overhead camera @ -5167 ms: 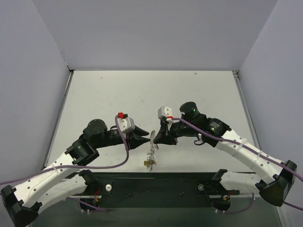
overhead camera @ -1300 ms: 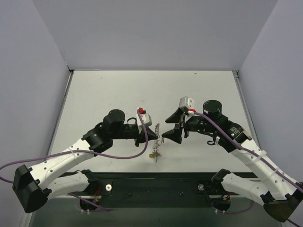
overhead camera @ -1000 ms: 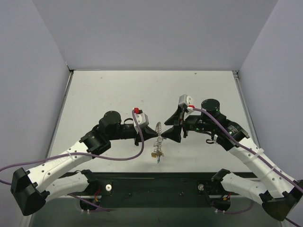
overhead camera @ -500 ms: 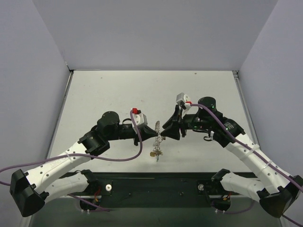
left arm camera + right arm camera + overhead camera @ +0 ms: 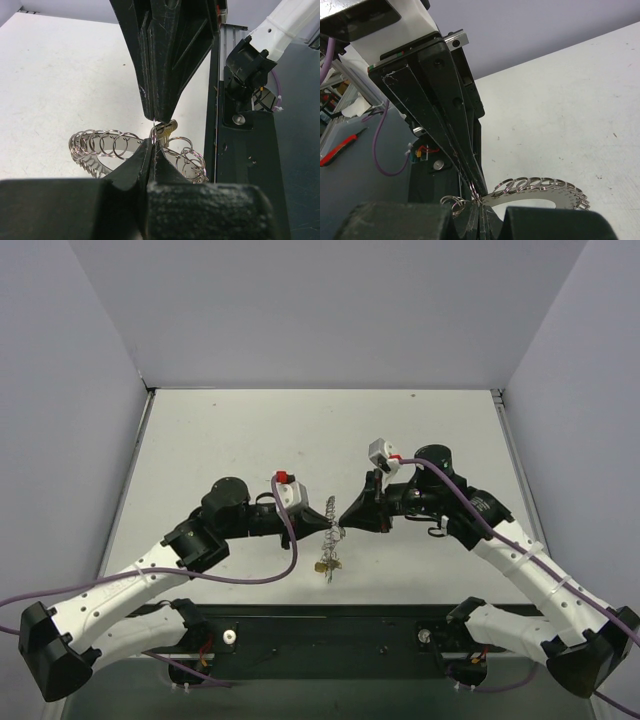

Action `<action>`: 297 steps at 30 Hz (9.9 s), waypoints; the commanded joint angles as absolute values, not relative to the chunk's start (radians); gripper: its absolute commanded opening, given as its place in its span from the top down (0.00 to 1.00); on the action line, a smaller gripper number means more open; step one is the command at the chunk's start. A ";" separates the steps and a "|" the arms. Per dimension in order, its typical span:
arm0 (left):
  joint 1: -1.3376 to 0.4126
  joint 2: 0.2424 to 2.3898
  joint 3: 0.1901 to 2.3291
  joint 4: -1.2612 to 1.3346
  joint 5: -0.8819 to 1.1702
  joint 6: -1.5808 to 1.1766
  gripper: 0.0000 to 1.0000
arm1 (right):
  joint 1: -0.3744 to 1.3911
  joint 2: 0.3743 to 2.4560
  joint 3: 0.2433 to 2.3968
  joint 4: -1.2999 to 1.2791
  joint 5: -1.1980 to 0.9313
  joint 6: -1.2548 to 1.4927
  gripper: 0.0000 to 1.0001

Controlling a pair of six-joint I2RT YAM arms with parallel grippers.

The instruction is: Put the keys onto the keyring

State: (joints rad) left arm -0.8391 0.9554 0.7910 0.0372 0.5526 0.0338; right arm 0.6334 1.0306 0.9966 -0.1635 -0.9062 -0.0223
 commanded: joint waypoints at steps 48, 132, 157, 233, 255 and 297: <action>-0.844 0.873 0.776 0.287 0.560 0.012 1.00 | 0.611 0.859 0.905 -0.009 -0.899 -0.112 0.42; -0.844 0.951 1.086 -0.380 0.560 0.182 0.47 | 0.653 1.045 1.063 -0.212 -0.911 -0.173 1.00; -0.844 1.236 1.304 -0.634 0.704 0.244 0.51 | 0.710 1.141 1.201 -0.469 -0.937 -0.347 1.00; -0.845 0.910 0.755 0.344 0.523 -0.046 1.00 | 0.581 1.020 1.068 -0.153 -0.902 0.129 0.46; -0.844 0.894 0.752 0.342 0.514 -0.017 1.00 | 0.580 1.038 1.035 -0.184 -0.957 0.098 1.00; -0.844 0.900 0.722 0.469 0.545 -0.044 1.00 | 0.511 0.815 0.894 0.040 -1.094 0.064 0.38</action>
State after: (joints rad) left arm -0.8429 0.9180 0.7128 0.3691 0.5335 -0.0418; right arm 0.5053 0.8062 0.9211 -0.0940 -0.9928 0.0410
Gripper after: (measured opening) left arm 0.027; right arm 0.604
